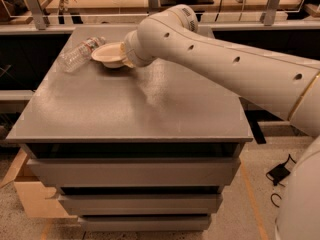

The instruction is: Move paper bowl near water bottle

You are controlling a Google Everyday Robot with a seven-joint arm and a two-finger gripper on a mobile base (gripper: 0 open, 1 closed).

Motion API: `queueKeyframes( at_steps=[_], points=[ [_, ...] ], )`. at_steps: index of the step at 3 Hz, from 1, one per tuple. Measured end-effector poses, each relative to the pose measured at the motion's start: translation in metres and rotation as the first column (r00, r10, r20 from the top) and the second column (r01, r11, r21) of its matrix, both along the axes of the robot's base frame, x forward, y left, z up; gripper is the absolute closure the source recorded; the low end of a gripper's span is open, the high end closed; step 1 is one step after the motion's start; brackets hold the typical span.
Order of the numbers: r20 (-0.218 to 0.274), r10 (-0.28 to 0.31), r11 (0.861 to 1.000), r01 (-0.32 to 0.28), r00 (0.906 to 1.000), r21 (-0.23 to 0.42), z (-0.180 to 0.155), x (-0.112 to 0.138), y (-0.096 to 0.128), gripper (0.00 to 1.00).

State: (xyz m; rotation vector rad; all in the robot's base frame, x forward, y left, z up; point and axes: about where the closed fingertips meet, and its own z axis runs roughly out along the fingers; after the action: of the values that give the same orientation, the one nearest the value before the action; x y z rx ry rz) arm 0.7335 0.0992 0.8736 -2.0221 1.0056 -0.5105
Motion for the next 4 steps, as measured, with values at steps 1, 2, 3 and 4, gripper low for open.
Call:
queueKeyframes(
  at_steps=[1, 2, 3, 4],
  points=[
    [-0.001, 0.002, 1.0, -0.002, 1.0, -0.001, -0.0009, -0.0003, 0.001, 0.15],
    [-0.002, 0.003, 1.0, -0.003, 1.0, -0.001, -0.0018, -0.0006, 0.002, 0.0],
    [-0.002, 0.003, 1.0, -0.003, 1.0, -0.001, -0.0018, -0.0006, 0.0021, 0.0],
    [-0.002, 0.003, 1.0, -0.003, 1.0, -0.001, -0.0018, -0.0006, 0.002, 0.0]
  ],
)
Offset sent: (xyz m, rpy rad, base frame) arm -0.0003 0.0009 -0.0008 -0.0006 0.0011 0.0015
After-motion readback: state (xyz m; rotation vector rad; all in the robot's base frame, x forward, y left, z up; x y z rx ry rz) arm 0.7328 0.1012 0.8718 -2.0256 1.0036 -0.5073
